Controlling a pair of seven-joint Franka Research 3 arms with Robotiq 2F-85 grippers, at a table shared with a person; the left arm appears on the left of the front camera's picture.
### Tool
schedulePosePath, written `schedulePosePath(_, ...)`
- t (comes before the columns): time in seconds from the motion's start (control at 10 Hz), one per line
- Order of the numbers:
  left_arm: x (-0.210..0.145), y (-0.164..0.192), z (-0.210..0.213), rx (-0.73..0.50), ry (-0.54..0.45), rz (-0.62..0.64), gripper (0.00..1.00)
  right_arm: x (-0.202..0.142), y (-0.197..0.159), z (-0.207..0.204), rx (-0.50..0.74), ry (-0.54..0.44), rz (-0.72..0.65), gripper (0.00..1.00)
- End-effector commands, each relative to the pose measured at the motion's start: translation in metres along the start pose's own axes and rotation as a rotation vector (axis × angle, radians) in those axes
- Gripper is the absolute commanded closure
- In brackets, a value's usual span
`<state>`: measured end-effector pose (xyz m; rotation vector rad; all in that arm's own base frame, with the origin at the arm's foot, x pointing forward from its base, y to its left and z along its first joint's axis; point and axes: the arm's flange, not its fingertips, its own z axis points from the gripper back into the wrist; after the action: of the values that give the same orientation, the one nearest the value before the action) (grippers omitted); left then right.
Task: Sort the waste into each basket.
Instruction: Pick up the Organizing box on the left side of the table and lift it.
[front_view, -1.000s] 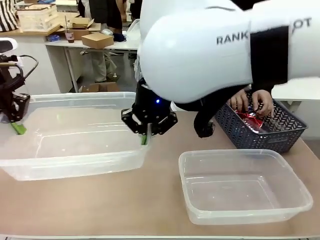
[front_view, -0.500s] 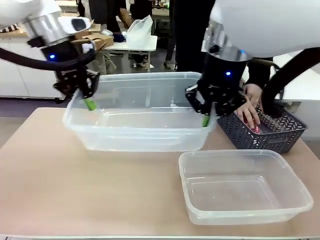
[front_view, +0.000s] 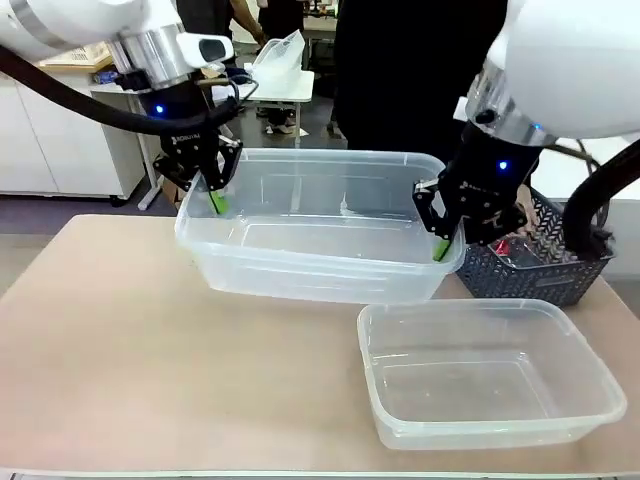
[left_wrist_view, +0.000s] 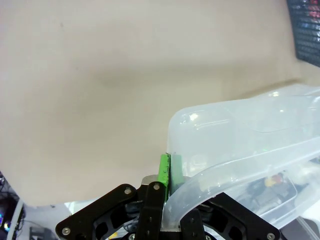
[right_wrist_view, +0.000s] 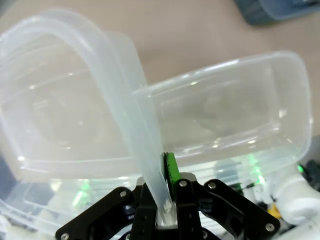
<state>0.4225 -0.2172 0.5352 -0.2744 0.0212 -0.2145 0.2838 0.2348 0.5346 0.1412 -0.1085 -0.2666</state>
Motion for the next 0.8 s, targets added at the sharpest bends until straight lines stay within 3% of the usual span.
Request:
schedulePosePath(0.0, -0.016, 0.021, -0.004, 0.108, -0.098, 0.074, 0.97, 0.004, -0.020, -0.016, -0.011, 0.063, -0.115, 0.95)
schedulePosePath(0.2, -0.034, 0.017, -0.018, 0.102, -0.132, 0.098, 0.97, 0.007, -0.020, -0.025, -0.063, 0.066, -0.159, 0.95)
schedulePosePath(0.4, -0.046, 0.021, -0.021, 0.067, -0.093, 0.121, 0.97, 0.011, -0.024, -0.034, -0.099, 0.035, -0.131, 0.95)
schedulePosePath(0.5, -0.049, 0.026, -0.023, 0.044, -0.072, 0.155, 0.97, 0.003, -0.004, -0.025, -0.008, 0.055, -0.075, 0.95)
schedulePosePath(0.6, -0.038, -0.004, -0.027, 0.060, -0.078, 0.058, 0.97, 0.003, -0.004, -0.025, -0.008, 0.055, -0.075, 0.95)
schedulePosePath(0.7, -0.038, -0.004, -0.027, 0.060, -0.078, 0.058, 0.97, 0.003, -0.004, -0.025, -0.008, 0.055, -0.075, 0.95)
